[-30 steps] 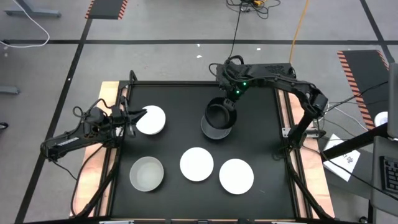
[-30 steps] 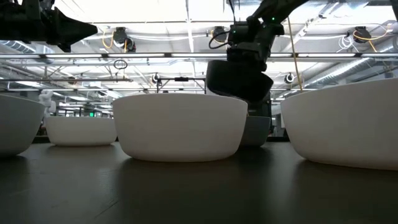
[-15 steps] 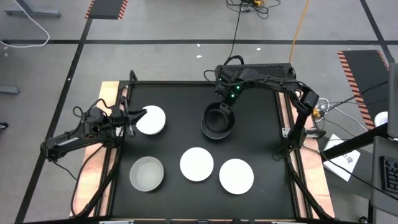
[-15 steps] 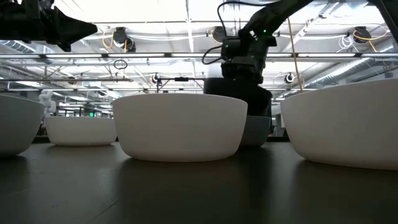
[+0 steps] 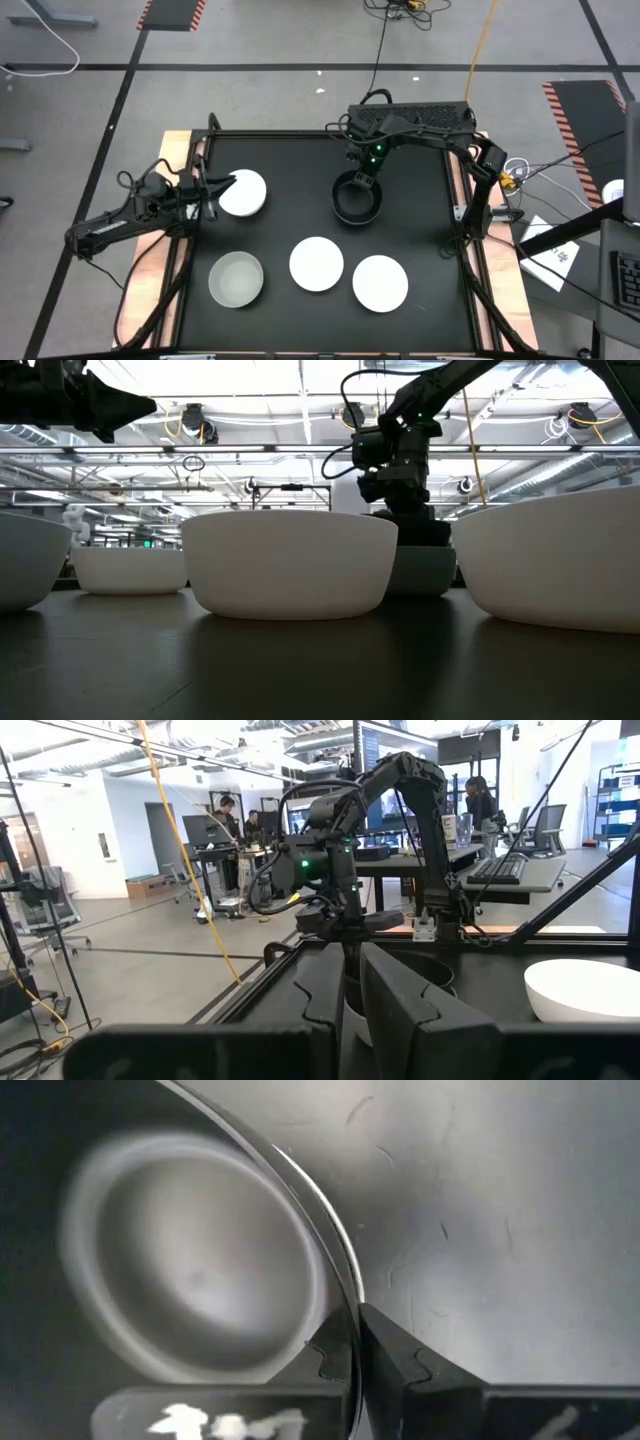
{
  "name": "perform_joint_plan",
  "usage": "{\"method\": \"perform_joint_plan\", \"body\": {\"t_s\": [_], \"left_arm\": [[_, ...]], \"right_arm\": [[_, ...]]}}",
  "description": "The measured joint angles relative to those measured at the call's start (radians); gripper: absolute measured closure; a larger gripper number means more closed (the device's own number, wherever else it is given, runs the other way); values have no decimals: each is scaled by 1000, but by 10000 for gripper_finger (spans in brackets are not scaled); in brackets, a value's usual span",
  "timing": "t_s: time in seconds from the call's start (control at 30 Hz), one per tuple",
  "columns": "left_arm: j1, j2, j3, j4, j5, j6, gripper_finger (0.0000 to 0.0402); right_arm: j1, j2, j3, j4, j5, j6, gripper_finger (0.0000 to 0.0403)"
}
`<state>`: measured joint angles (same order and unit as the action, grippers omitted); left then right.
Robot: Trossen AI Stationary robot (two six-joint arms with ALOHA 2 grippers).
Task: Nest bowls inside each other
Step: Stack the black bowl on the top gray bowl
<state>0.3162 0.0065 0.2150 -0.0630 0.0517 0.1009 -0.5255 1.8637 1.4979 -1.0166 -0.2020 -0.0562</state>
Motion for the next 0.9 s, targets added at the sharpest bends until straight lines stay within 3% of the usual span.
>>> {"method": "perform_joint_plan", "body": {"t_s": [0.43, 0.67, 0.9], "left_arm": [[0, 0, 0, -3, 1, -1, 360], [0, 0, 0, -3, 1, -1, 360], [0, 0, 0, -7, 2, -5, 360]], "right_arm": [[-15, 93, 43, -65, 26, -20, 403], [-2, 77, 71, -46, 53, -18, 403], [-2, 75, 93, -58, -83, -11, 403]]}}
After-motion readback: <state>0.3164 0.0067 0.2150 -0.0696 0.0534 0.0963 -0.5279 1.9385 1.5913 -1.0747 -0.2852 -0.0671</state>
